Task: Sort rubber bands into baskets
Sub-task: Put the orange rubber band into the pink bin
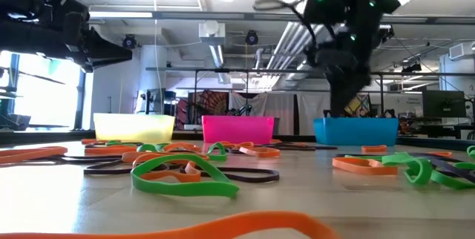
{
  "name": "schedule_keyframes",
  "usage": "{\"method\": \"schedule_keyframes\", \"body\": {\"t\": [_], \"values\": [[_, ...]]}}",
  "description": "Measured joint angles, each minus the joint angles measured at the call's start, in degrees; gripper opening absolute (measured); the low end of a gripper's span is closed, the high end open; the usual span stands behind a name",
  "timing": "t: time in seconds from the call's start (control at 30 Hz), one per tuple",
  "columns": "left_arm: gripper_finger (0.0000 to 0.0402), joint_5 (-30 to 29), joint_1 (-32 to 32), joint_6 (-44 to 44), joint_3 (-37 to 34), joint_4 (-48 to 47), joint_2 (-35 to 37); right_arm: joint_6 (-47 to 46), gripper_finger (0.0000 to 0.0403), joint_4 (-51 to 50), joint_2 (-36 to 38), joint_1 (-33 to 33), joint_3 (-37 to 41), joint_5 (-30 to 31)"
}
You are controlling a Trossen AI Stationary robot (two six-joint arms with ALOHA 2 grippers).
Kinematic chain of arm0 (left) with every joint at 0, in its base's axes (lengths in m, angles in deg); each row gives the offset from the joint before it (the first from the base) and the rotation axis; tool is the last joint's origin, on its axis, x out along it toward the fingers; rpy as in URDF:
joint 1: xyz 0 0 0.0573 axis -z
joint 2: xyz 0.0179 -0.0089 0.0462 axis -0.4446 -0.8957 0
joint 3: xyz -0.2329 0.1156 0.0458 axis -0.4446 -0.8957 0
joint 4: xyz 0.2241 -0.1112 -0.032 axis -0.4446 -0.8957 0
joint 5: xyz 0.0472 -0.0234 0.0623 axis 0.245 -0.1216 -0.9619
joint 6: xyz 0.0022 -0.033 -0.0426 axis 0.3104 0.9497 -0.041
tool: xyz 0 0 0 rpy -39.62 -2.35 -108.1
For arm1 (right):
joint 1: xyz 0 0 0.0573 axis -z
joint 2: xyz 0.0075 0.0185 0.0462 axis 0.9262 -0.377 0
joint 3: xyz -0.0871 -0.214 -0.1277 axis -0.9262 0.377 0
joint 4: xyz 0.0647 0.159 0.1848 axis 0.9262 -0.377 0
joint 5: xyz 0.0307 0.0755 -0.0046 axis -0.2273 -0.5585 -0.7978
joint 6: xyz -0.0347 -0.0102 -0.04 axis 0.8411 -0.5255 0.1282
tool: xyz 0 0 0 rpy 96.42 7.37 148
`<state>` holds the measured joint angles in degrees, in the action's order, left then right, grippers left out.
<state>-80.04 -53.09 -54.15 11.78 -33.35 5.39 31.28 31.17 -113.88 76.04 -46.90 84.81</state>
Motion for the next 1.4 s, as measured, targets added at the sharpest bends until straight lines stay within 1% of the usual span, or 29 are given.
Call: {"method": "schedule_keyframes", "body": {"t": [0.1, 0.2, 0.33, 0.47, 0.57, 0.73, 0.8, 0.93, 1.13, 1.3, 1.4], "values": [[0.0085, -0.53, -0.02, 4.58, 0.02, 2.39, 0.00, -5.54, 0.0047, 0.08, -0.12, 0.30, 3.12, 0.32], [0.0085, 0.01, 0.26, 9.53, 0.02, 4.25, 0.00, -11.05, 0.0072, 0.13, -0.17, 0.92, 5.88, 2.21], [0.0085, -1.20, 0.24, 8.78, 0.02, 4.26, 0.00, -18.48, 0.0093, 1.37, -0.17, 2.26, 8.97, 3.13], [0.0083, -2.38, 0.24, 9.80, 0.02, 4.05, 0.00, -22.17, 0.0098, 3.43, -0.17, 3.39, 11.74, 3.30], [0.0069, -2.44, 0.24, 10.18, 0.02, 4.00, 0.00, -22.26, 0.0098, 6.18, -0.02, 3.80, 13.26, 3.35], [0.0015, -2.45, 0.24, 9.22, 0.02, 3.98, 0.00, -21.85, 0.0093, 7.34, 0.00, 3.80, 13.66, 3.85], [0.0005, -2.45, 0.24, 9.22, 0.02, 3.95, 0.00, -21.51, 0.0083, 7.50, -0.04, 3.78, 13.66, 4.05], [0.0002, -1.39, 0.24, 9.25, 0.02, 3.93, 0.00, -19.23, 0.0065, 7.29, 0.00, 3.78, 13.33, 4.27], [0.0000, 0.45, 0.24, 9.68, 0.02, 3.92, 0.00, -17.46, 0.0060, 3.76, -0.11, 3.83, 10.23, 5.34], [0.0000, 8.19, 0.24, 9.40, 0.02, 3.93, 0.00, -18.75, 0.0060, 4.34, -0.11, 3.82, 9.44, 5.00], [0.0001, 9.52, 0.24, 10.37, 0.02, 3.69, 0.00, -20.91, 0.0060, 4.24, -0.11, 3.82, 9.44, 4.88]]}}
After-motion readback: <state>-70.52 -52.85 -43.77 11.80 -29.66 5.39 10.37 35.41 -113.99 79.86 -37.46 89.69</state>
